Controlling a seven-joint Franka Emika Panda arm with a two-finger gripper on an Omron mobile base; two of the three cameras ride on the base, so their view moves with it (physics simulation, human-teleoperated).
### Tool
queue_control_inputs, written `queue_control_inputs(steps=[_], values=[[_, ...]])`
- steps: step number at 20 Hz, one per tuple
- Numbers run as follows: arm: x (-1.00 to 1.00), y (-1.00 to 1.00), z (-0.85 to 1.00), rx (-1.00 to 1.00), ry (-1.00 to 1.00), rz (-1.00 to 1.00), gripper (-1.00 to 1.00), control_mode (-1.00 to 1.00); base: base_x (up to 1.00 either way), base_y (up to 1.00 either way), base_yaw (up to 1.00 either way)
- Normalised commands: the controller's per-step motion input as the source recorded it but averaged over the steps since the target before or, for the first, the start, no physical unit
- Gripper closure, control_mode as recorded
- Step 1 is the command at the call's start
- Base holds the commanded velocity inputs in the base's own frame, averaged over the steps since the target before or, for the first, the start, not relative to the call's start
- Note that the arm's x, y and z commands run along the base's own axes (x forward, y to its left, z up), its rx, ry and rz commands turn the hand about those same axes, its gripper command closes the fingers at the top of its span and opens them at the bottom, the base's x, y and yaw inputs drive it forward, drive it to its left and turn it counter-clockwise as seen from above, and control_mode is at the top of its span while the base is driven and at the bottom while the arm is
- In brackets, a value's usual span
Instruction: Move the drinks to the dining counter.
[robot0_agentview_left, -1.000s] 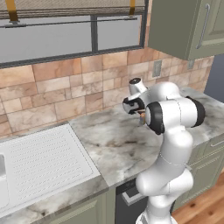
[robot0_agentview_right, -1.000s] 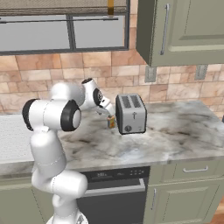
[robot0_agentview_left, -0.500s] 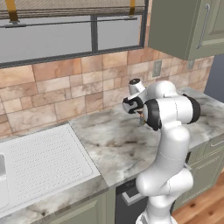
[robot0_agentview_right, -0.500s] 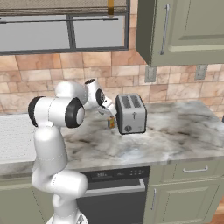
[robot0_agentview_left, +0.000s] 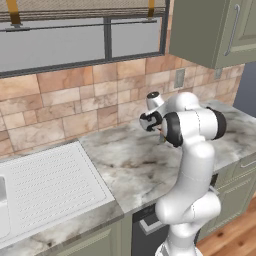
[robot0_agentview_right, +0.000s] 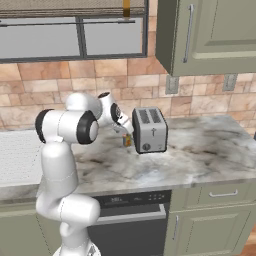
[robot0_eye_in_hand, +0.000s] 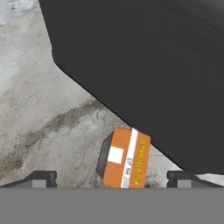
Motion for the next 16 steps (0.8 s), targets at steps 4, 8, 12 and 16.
queue_control_inputs(steps=[4,8,12,16], values=[[0.02,0.0,-0.16,0.0,-0.01,-0.01,-1.0,-1.0,0.0,0.0,0.0],[0.05,-0.03,-0.14,0.0,-0.01,-0.01,-1.0,-1.0,0.0,0.0,0.0],[0.09,-0.06,-0.11,0.0,0.0,-0.01,-1.0,-1.0,0.0,0.0,0.0],[0.04,-0.08,-0.1,0.0,0.0,-0.01,-1.0,-1.0,0.0,0.0,0.0]])
